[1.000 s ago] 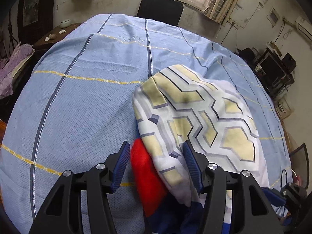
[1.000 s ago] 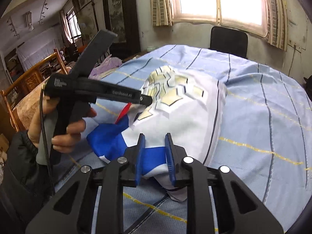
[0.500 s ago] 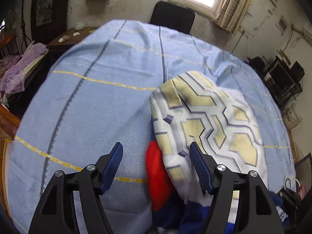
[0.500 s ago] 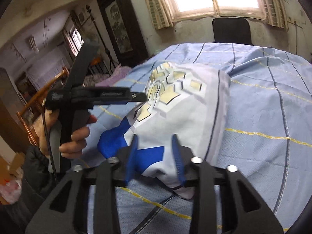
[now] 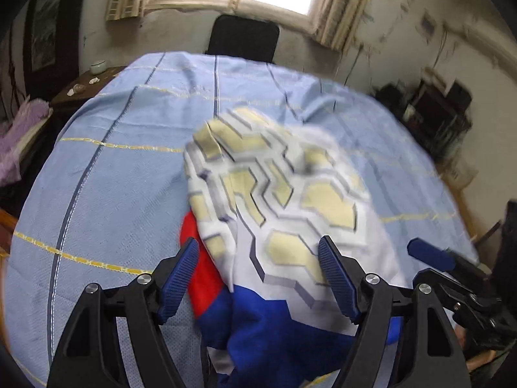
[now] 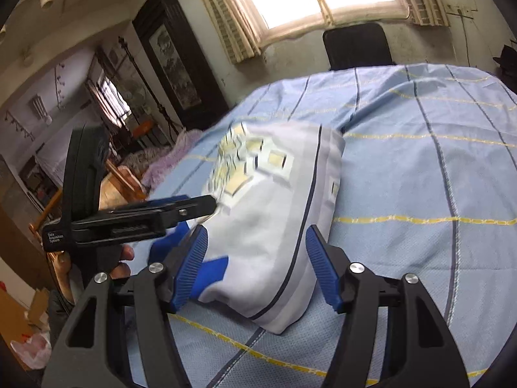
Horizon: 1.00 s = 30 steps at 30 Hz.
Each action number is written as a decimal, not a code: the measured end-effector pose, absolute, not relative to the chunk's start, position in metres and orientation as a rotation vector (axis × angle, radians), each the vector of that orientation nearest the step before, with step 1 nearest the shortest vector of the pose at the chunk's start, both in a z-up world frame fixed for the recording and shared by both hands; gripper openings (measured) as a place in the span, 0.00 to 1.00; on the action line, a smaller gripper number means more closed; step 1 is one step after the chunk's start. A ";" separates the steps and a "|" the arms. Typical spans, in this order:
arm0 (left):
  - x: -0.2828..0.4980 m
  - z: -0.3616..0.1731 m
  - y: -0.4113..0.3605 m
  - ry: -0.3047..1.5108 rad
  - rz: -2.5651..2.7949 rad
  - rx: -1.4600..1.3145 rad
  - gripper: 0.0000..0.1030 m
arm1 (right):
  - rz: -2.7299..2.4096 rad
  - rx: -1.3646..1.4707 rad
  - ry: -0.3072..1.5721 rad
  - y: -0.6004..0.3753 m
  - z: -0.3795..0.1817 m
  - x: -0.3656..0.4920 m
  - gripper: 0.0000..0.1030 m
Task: Fold large clothes
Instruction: 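Lower the flipped bundle with the patterned hood on top using both grippers, then press the bundle sides inward with both grippers to square it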
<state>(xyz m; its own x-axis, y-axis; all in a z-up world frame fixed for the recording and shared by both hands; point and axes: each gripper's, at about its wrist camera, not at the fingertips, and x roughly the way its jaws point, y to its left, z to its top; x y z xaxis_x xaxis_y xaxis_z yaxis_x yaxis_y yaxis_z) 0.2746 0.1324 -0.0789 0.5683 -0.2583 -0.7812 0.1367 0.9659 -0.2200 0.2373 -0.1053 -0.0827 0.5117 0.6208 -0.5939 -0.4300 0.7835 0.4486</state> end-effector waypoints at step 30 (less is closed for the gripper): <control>0.293 -0.120 0.191 1.040 -0.384 -0.546 0.91 | 0.695 0.724 1.077 -0.147 -0.141 0.281 0.83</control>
